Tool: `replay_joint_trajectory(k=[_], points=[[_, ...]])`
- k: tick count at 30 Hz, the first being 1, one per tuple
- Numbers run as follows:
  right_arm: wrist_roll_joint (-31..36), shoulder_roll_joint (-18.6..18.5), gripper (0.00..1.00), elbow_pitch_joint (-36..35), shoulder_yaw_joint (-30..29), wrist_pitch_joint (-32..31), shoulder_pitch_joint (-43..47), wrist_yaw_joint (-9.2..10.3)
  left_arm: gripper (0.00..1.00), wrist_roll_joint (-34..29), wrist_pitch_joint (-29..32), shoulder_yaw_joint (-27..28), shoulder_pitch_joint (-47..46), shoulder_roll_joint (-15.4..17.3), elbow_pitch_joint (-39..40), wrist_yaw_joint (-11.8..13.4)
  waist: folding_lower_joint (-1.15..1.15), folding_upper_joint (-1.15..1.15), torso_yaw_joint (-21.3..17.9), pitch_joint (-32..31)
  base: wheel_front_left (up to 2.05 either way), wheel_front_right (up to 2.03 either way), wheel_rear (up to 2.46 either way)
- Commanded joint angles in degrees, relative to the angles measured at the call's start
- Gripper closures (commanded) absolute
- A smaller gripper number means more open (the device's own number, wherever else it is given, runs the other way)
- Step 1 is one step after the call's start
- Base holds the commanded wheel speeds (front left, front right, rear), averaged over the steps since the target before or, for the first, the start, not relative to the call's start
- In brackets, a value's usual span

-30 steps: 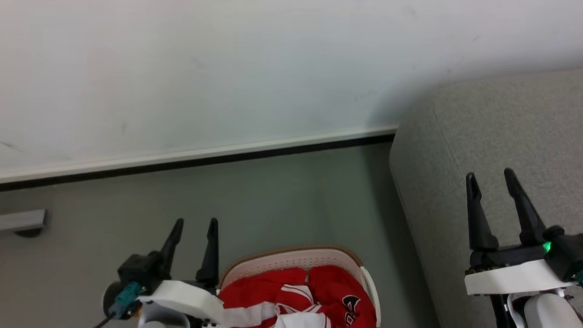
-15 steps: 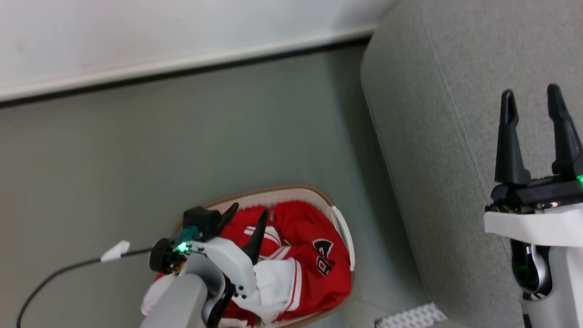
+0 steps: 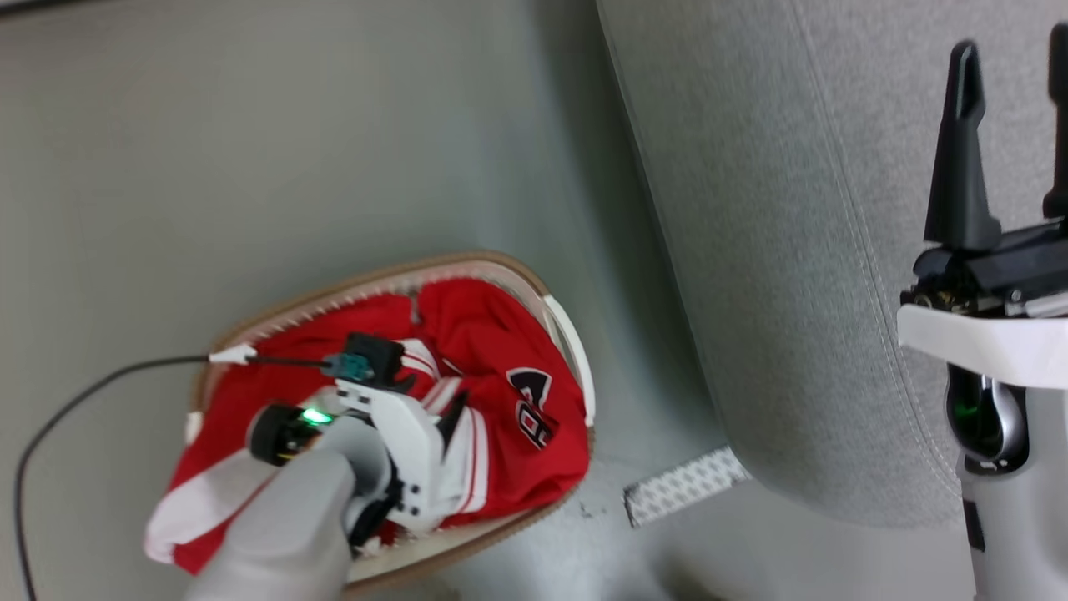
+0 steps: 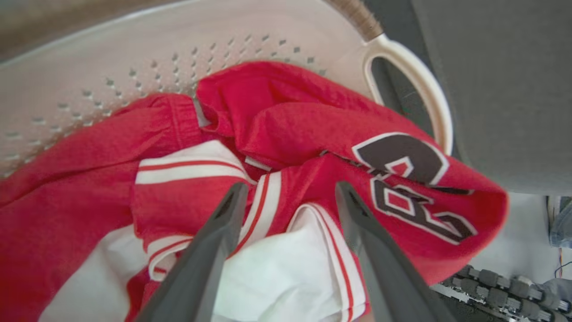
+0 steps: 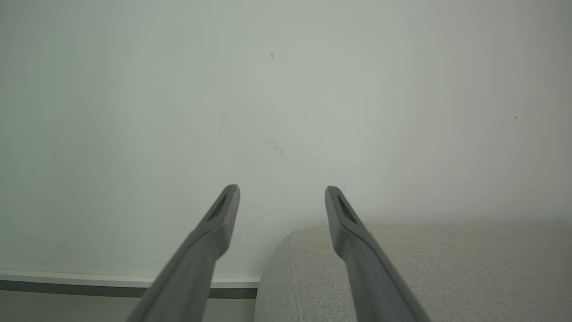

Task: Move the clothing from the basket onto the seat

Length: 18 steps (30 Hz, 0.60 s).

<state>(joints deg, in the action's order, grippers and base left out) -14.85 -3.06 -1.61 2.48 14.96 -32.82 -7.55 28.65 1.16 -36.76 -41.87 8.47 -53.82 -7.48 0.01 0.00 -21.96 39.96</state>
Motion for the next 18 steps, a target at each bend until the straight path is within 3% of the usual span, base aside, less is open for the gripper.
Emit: replay_joint_trajectory(k=[1, 9, 18], points=[[-0.8, 0.2, 0.0, -0.5, 0.1, 0.2, -1.3, 0.12, 0.0, 0.6, 0.8, -0.7, -1.5, 1.3, -1.5, 0.0, -0.01, 0.0, -2.6, 3.8, 0.0, 0.0, 0.0], [-5.1, 0.3, 0.0, -2.3, 0.9, 0.2, -3.5, 0.12, 0.0, 4.7, 7.5, -9.1, -4.7, 4.3, -4.7, 0.0, -0.01, 0.0, -6.2, 9.8, 0.0, 0.0, 0.0], [-5.2, 0.3, 0.0, -3.9, 0.5, 0.2, -2.9, 0.12, 0.0, 12.7, 13.3, -19.9, -7.6, 8.6, -1.6, 0.0, -0.01, 0.0, -4.7, 13.8, 0.1, 0.1, 0.1]])
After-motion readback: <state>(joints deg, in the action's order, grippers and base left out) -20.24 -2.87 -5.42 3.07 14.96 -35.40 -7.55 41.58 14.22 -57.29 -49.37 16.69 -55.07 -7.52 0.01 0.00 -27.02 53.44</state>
